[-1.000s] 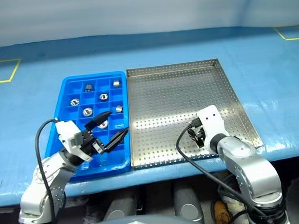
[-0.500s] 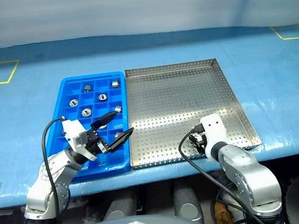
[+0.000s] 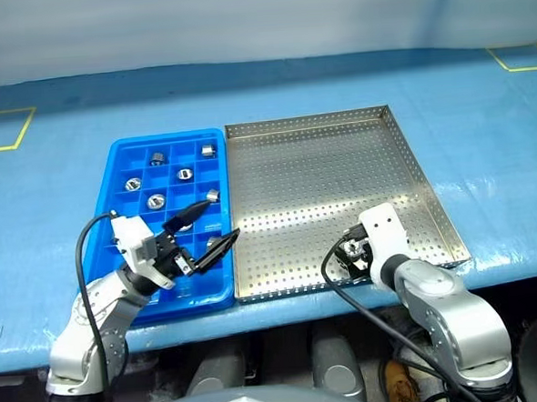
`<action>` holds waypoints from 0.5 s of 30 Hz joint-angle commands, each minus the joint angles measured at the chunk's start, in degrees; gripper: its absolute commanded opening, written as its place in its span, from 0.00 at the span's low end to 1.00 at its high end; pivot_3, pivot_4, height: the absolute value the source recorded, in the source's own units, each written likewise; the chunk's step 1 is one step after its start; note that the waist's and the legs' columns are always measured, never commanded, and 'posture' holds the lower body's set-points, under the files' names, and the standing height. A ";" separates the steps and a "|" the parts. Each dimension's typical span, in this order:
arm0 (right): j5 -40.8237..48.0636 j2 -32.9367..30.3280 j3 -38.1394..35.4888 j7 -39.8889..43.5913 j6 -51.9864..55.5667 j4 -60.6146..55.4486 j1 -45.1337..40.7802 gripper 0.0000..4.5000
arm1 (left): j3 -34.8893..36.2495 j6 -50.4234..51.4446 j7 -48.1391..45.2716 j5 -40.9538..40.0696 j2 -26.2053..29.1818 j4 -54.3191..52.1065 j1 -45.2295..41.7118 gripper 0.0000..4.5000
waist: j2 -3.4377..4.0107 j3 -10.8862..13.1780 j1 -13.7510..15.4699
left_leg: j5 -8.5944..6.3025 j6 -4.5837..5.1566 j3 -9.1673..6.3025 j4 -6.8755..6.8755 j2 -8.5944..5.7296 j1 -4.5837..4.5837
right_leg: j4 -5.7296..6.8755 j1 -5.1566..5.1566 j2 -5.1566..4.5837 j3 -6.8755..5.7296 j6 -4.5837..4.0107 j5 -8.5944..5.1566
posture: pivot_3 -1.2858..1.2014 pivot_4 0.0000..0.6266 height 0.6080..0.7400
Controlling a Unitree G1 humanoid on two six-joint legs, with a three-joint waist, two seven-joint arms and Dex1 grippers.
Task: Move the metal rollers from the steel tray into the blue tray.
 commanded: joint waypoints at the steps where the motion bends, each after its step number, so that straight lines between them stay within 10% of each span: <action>1: 0.67 -0.26 0.76 0.03 1.93 -1.07 0.19 0.99 | 0.57 -1.46 -0.16 -0.48 -0.43 -0.45 0.40 1.00 | 0.00 0.00 0.12 | 0.00 0.00 0.00 0.01 0.00 0.00 | 0.00 0.00 0.00 0.00 0.00 0.00 | 0.50 0.24 1.00; 5: -0.10 -0.81 2.47 -0.96 4.72 -0.59 -0.62 0.95 | 0.78 -1.59 0.06 -0.40 -0.57 -0.63 0.92 1.00 | -0.02 -0.02 0.38 | 0.00 0.00 0.00 0.02 0.00 0.01 | 0.00 0.01 0.00 0.00 0.00 0.00 | 0.50 0.24 1.00; 15: -0.45 0.11 3.13 -2.30 4.43 -2.56 -8.14 0.39 | 3.62 -3.42 1.19 -0.44 -0.43 -1.29 2.18 1.00 | -0.01 -0.01 0.57 | 0.00 0.00 0.00 0.04 0.01 0.02 | 0.02 0.01 0.01 0.00 0.01 0.01 | 0.52 0.24 1.00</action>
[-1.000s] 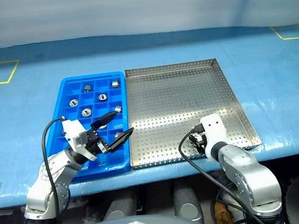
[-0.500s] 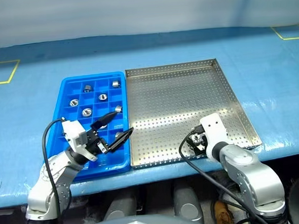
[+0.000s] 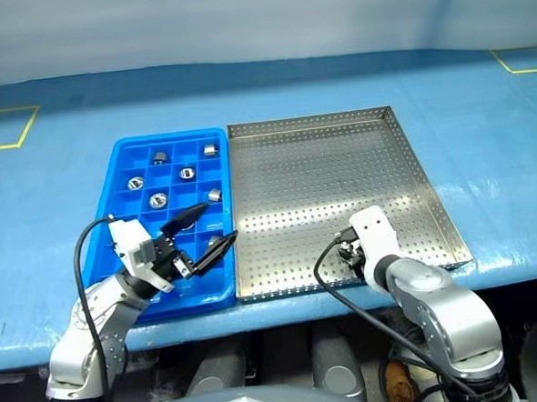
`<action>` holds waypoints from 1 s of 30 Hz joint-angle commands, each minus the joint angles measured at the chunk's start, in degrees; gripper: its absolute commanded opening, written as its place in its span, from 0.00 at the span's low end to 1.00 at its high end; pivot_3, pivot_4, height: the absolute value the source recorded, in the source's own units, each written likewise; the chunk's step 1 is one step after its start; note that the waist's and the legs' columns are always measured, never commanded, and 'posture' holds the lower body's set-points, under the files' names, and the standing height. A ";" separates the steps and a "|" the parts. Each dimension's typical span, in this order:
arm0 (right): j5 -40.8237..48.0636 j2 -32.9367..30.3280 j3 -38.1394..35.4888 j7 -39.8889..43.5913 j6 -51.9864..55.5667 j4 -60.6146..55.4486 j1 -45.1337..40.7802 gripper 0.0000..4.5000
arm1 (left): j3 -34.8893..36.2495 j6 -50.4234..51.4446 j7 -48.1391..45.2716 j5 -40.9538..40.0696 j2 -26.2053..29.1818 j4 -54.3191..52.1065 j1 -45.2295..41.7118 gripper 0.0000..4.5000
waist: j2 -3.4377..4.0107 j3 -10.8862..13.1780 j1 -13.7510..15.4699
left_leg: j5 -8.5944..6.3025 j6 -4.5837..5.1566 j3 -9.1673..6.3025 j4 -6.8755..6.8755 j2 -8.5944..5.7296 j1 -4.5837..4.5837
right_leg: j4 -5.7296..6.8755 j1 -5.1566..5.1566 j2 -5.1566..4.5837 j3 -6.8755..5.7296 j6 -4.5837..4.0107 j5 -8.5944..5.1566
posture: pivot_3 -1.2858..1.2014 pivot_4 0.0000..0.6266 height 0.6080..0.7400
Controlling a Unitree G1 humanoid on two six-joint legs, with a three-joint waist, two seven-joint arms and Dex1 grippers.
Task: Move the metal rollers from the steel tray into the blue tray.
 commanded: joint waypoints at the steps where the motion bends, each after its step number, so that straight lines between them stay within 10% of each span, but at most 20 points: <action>1: -0.11 1.12 1.41 -1.02 -0.78 -3.06 -4.96 0.39 | 3.05 -2.57 0.90 -0.40 -0.10 -1.63 1.04 1.00 | 0.00 0.00 0.04 | 0.00 0.00 0.00 0.00 0.00 0.00 | 0.01 0.00 0.00 0.00 0.00 0.00 | 0.52 0.24 1.00; 16: -1.39 19.89 25.65 -0.60 -14.67 14.16 -25.84 0.39 | 19.05 -9.13 5.06 -4.94 -2.25 -8.54 17.67 1.00 | -0.03 -0.02 3.18 | 0.00 -0.06 -0.24 -0.15 -0.08 -0.05 | -0.04 -0.16 -0.07 -0.14 -0.41 0.10 | 0.61 0.24 1.00; 30: -0.04 18.34 35.90 9.50 -17.69 21.35 -23.09 0.39 | 20.34 -9.14 5.70 -5.64 -3.54 -10.65 24.06 1.00 | -0.06 -0.03 5.53 | 0.05 -0.19 -0.51 -0.14 -0.05 0.07 | -0.02 -0.17 -0.02 -0.41 -0.25 -0.14 | 0.62 0.24 1.00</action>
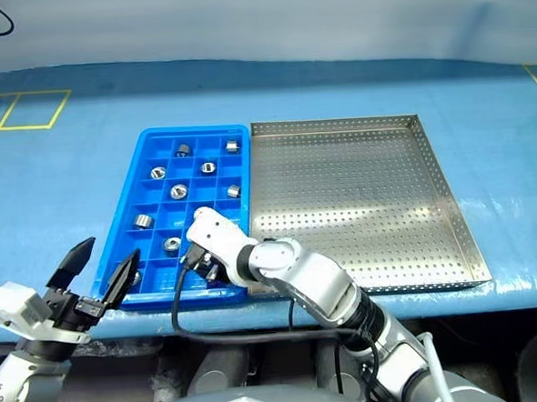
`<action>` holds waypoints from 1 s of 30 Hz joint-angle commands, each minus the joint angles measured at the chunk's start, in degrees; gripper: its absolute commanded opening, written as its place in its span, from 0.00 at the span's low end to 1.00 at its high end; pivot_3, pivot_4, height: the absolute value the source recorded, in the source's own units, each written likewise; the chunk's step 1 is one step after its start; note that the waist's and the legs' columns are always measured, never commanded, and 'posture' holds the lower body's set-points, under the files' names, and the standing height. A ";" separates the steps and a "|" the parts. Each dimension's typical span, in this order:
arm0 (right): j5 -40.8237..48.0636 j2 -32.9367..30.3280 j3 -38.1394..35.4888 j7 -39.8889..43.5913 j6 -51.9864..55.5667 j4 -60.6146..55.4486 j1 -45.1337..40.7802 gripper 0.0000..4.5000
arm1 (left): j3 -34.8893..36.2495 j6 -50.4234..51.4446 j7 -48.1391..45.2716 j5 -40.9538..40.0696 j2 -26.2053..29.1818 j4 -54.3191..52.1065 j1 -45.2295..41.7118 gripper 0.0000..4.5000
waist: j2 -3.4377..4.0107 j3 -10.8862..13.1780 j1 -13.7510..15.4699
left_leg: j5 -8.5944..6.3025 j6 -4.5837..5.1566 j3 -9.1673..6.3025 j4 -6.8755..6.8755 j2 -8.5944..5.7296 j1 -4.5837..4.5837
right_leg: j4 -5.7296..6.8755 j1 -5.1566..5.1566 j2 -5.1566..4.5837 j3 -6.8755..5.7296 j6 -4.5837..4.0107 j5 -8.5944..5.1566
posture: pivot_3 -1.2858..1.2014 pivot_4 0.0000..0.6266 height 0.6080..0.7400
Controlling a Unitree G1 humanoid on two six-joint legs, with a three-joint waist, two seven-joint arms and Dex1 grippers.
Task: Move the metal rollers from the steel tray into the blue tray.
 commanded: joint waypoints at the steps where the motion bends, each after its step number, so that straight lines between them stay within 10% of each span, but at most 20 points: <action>1: 0.69 0.15 0.02 1.63 -0.92 -0.64 0.07 0.39 | -0.75 -0.63 -0.01 -0.59 0.01 -2.60 -0.34 1.00 | -0.01 0.00 0.08 | 0.00 0.00 0.00 0.00 0.00 0.00 | 0.00 0.00 0.00 0.00 0.00 0.00 | 0.62 0.24 1.00; 15: 1.07 1.27 3.19 4.73 -2.10 0.10 0.76 0.39 | -2.73 1.17 -0.67 -0.74 1.41 -1.03 -3.74 1.00 | -0.02 -0.01 -0.11 | -0.01 -0.04 0.00 -0.06 0.01 0.00 | 0.00 -0.03 0.03 0.00 -0.03 -0.02 | 0.61 0.24 1.00; 21: -1.49 0.96 1.66 2.95 -3.75 4.01 1.35 0.82 | -3.11 2.01 -1.12 -0.89 1.78 -0.80 -4.73 1.00 | -0.02 -0.04 -0.10 | -0.01 -0.08 -0.01 -0.13 0.02 0.03 | -0.01 -0.03 0.04 -0.01 -0.07 -0.04 | 0.61 0.24 1.00; 30: -1.52 -1.97 -13.85 -1.20 -9.65 -8.32 6.46 0.82 | -5.08 3.60 -1.45 0.28 4.20 0.55 -11.03 1.00 | -0.10 -0.08 -0.12 | -0.01 -0.08 -0.04 -0.02 -0.01 0.01 | -0.01 0.01 0.01 -0.03 -0.04 -0.03 | 0.57 0.24 1.00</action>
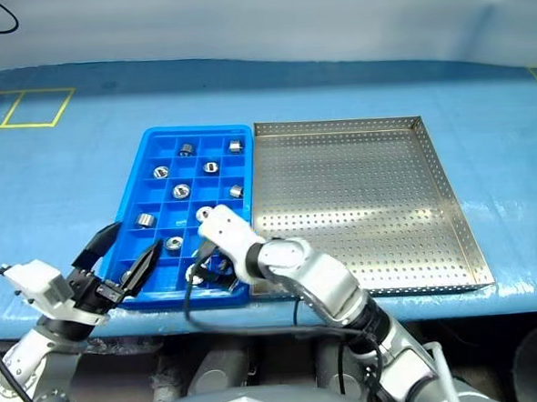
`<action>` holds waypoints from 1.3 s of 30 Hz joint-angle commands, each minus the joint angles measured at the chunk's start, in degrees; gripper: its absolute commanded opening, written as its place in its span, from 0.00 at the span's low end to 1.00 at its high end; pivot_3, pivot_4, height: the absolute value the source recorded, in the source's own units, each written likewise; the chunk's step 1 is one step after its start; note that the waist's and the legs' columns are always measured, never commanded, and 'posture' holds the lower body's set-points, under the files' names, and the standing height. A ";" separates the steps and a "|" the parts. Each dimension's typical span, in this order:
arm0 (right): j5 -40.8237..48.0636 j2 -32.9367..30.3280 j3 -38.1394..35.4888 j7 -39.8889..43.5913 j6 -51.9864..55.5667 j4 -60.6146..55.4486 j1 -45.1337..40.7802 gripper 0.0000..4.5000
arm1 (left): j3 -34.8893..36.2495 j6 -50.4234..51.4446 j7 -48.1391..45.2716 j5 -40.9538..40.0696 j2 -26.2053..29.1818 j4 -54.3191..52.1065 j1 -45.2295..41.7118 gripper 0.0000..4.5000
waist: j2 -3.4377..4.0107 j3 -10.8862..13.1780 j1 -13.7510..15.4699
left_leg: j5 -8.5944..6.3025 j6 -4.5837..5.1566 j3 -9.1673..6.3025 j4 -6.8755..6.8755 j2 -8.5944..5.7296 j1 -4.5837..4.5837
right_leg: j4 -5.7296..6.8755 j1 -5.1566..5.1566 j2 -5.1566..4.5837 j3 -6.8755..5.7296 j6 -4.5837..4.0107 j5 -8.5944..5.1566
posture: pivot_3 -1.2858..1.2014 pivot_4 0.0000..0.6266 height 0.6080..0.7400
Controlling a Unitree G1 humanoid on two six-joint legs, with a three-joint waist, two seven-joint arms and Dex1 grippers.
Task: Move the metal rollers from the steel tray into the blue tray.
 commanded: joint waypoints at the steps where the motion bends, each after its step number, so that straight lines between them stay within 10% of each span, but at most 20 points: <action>1: -1.01 -2.41 -9.50 -2.62 -6.57 -8.82 4.15 0.82 | -1.21 0.65 0.50 0.35 1.27 0.17 -4.90 1.00 | 0.00 0.00 -0.03 | 0.01 -0.01 0.00 0.00 0.00 0.01 | 0.00 0.02 0.00 -0.01 0.00 0.00 | 0.57 0.24 1.00; 17: -8.39 -12.31 -21.71 -5.49 -31.35 -20.30 35.43 0.82 | -11.21 2.07 3.04 7.37 -0.63 8.27 -20.45 1.00 | 0.00 -0.03 -4.84 | 0.01 -0.02 0.15 -0.02 0.08 0.08 | 0.04 0.31 0.04 0.14 0.03 0.01 | 0.51 0.24 1.00; 39: -9.72 -9.93 -21.32 -7.17 -31.01 -20.07 37.25 0.82 | -13.00 2.90 2.75 8.67 0.30 8.68 -19.70 1.00 | 0.00 -0.03 -4.76 | 0.00 0.01 0.08 0.09 0.08 0.15 | 0.03 0.47 0.02 0.09 0.04 0.01 | 0.51 0.24 1.00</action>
